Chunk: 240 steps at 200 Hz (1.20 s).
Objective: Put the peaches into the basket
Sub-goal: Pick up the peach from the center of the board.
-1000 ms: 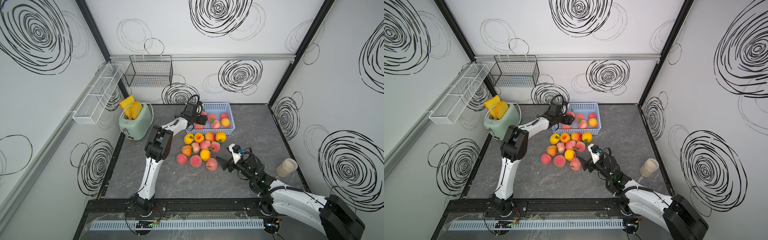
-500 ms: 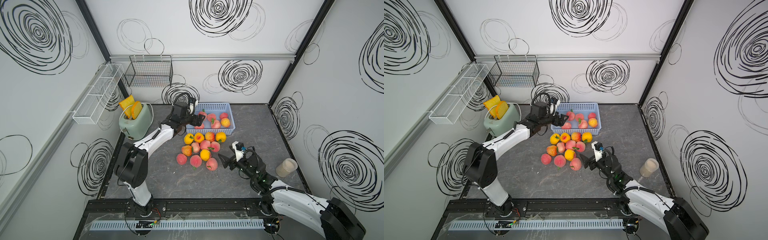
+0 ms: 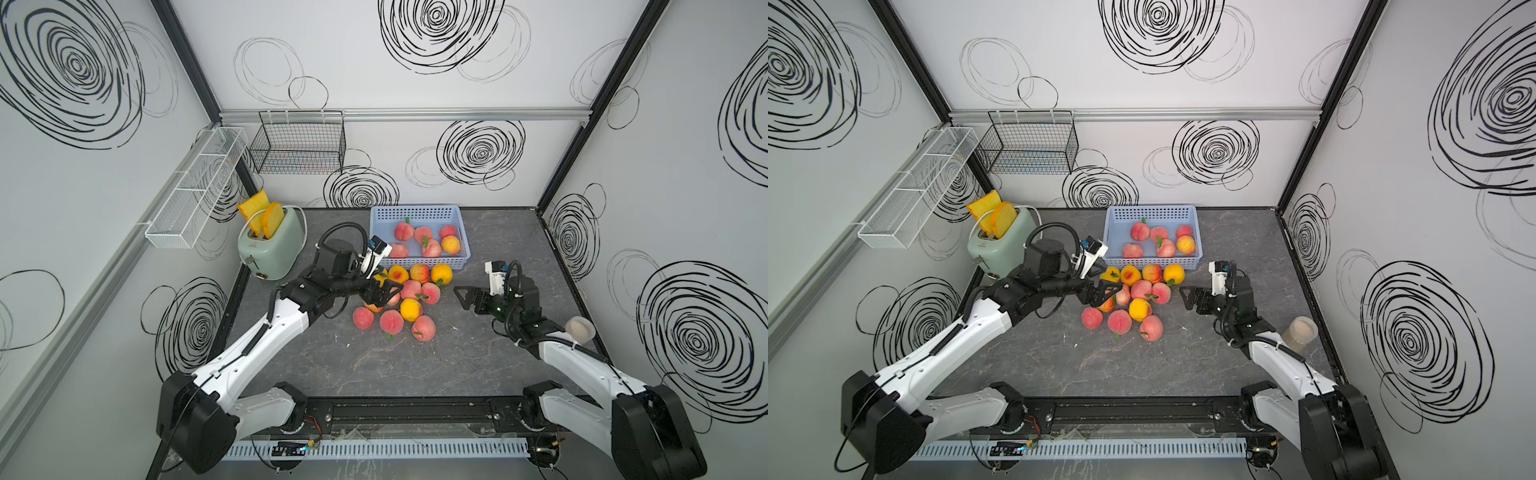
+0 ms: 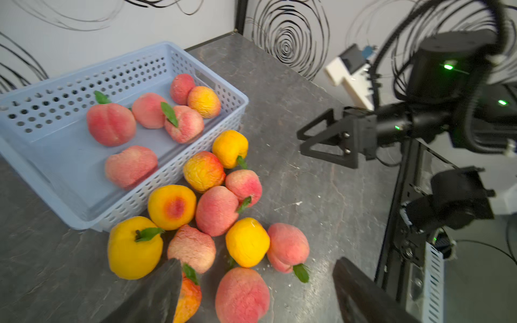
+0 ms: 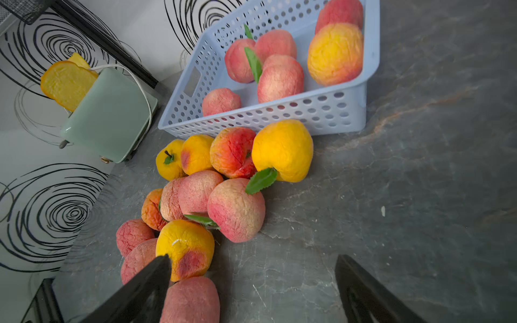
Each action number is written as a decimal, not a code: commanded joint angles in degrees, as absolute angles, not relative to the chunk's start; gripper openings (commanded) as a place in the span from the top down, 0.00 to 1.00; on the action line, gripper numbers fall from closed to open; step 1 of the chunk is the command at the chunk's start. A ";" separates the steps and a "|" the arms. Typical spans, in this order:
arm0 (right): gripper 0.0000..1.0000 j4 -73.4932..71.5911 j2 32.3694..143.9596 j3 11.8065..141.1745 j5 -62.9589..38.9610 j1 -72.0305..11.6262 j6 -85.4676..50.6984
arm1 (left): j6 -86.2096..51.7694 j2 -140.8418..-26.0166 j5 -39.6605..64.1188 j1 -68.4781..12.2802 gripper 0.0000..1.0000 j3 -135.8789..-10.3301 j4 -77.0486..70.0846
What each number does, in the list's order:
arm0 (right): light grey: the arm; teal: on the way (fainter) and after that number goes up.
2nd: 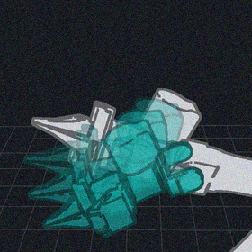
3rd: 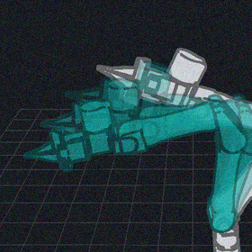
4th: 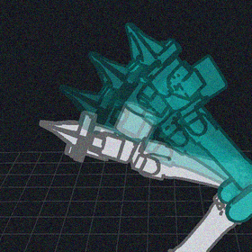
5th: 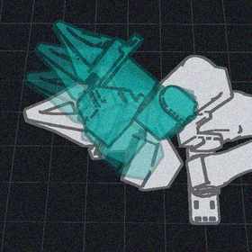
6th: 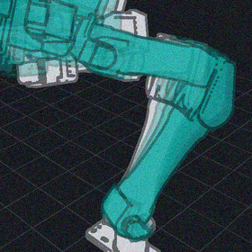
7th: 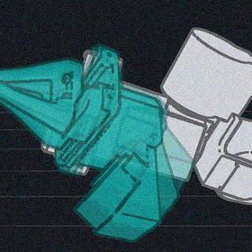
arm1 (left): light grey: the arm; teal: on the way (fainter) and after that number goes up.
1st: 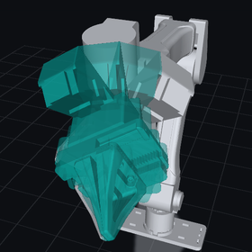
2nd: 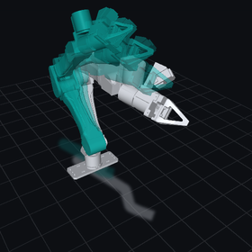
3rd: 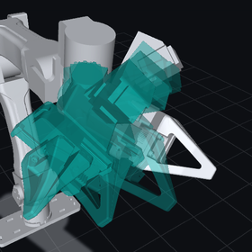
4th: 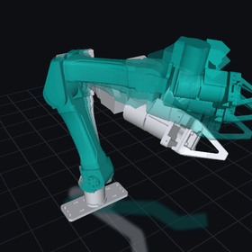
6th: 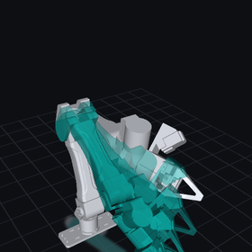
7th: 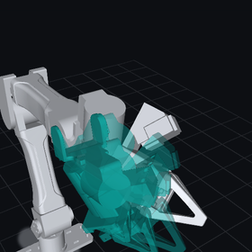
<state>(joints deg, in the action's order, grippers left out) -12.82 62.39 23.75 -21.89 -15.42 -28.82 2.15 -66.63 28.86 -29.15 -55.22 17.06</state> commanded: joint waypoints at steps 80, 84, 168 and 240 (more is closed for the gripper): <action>0.09 -12.29 77.07 30.47 -28.69 -15.37 -35.45 | 7.23 -63.73 34.02 -34.06 0.11 -53.70 20.83; 0.10 -13.05 77.99 30.83 -28.37 -15.38 -35.76 | 7.13 -63.83 34.20 -34.02 0.10 -53.78 20.76; 0.10 -21.85 95.95 40.78 -26.71 -14.24 -37.66 | 6.72 -62.60 33.85 -34.54 0.10 -53.61 20.59; 0.09 -27.34 102.51 43.98 -28.82 -13.33 -39.82 | 6.64 -63.01 33.29 -34.63 0.09 -53.51 20.66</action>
